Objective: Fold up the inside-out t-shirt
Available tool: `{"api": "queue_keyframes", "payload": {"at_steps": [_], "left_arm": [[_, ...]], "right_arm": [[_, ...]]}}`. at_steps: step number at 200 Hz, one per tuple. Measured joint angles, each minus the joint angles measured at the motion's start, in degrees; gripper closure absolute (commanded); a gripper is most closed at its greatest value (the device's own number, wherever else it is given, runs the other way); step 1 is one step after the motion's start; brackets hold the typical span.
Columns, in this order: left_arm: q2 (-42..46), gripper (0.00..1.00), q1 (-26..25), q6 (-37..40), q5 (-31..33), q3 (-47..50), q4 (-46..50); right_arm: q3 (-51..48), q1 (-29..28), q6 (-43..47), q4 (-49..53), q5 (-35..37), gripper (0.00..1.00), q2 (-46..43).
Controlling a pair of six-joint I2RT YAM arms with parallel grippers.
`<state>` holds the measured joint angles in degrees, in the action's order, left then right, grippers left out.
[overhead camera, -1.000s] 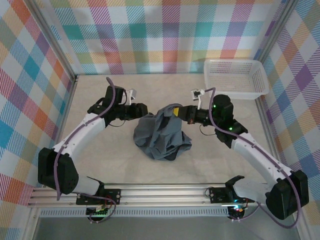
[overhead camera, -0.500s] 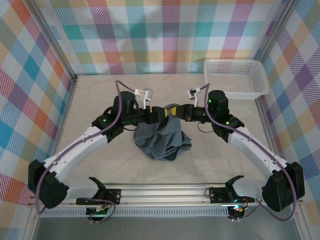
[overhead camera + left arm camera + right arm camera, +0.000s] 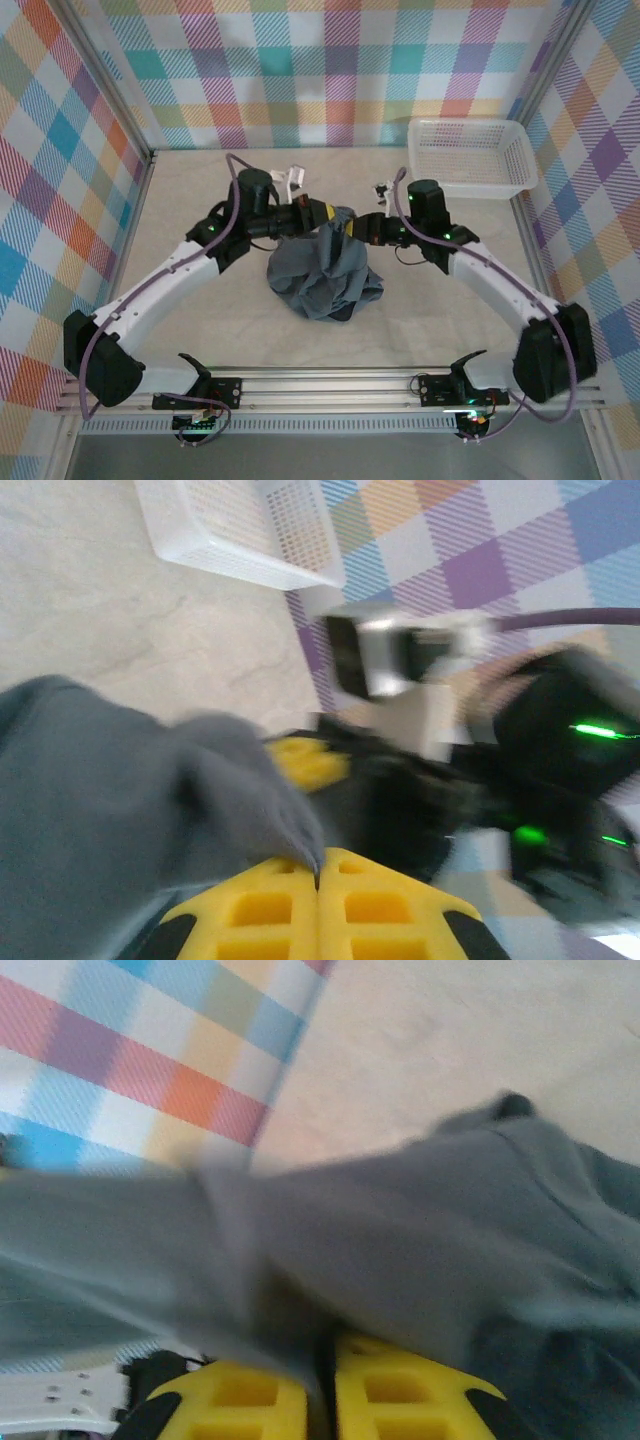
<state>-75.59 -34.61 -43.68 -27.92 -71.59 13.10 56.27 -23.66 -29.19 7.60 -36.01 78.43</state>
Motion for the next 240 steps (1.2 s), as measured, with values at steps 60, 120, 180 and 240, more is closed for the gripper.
{"api": "queue_keyframes", "payload": {"at_steps": [60, 120, 180, 240], "left_arm": [[-0.6, 1.0, 0.8, -6.4, -1.9, -6.4, 15.6], [-5.7, 1.0, 0.8, -7.1, 0.5, -11.0, 20.0], [-6.1, 1.0, 0.8, -8.0, 2.6, -13.1, 21.4], [-6.0, 1.0, 5.7, -4.3, 4.3, -13.7, 23.5]], "right_arm": [[5.0, 1.3, 7.6, 13.8, 9.6, 0.68, -1.9], [1.2, -22.9, 7.7, 8.2, 31.0, 0.46, -18.1], [1.8, -24.8, 20.2, 2.8, 54.3, 0.79, 2.2], [0.0, -24.7, 21.1, 3.1, 42.5, 1.0, -4.3]]}}
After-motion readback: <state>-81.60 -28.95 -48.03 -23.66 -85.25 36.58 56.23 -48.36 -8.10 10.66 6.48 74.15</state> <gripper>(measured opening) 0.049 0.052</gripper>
